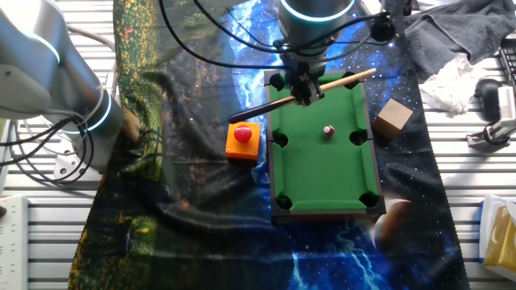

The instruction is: Hit the pool ball

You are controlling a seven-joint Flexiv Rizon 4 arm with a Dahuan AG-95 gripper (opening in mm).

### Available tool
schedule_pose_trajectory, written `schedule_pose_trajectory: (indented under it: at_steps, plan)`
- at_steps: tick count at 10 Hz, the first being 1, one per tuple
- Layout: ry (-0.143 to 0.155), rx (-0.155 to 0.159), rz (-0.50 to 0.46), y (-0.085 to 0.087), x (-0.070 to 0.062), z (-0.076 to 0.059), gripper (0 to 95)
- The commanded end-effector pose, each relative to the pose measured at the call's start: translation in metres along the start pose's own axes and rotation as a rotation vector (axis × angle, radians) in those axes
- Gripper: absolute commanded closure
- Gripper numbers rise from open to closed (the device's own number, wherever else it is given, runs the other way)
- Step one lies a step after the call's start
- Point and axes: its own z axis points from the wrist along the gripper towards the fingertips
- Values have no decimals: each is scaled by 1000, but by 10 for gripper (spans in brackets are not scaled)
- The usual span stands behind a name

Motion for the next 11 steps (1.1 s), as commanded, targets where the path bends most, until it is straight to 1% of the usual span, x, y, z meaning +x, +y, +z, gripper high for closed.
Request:
schedule_pose_trajectory:
  at_steps: [1, 2, 3, 4, 5, 6, 8, 10, 11]
  plan:
    - [41, -20, -6, -8, 14, -8, 950]
    - [55, -33, -9, -10, 18, -11, 950]
    - [73, -40, -20, -16, 31, -14, 950]
    - [86, -45, -38, -18, 38, -15, 950]
    - [106, -38, -47, -17, 40, -16, 950]
    - [114, -40, -51, -17, 40, -16, 950]
    - [114, -41, -74, -17, 40, -15, 950]
    - [111, -41, -76, -17, 40, -14, 950]
    - [105, -40, -80, -17, 40, -14, 950]
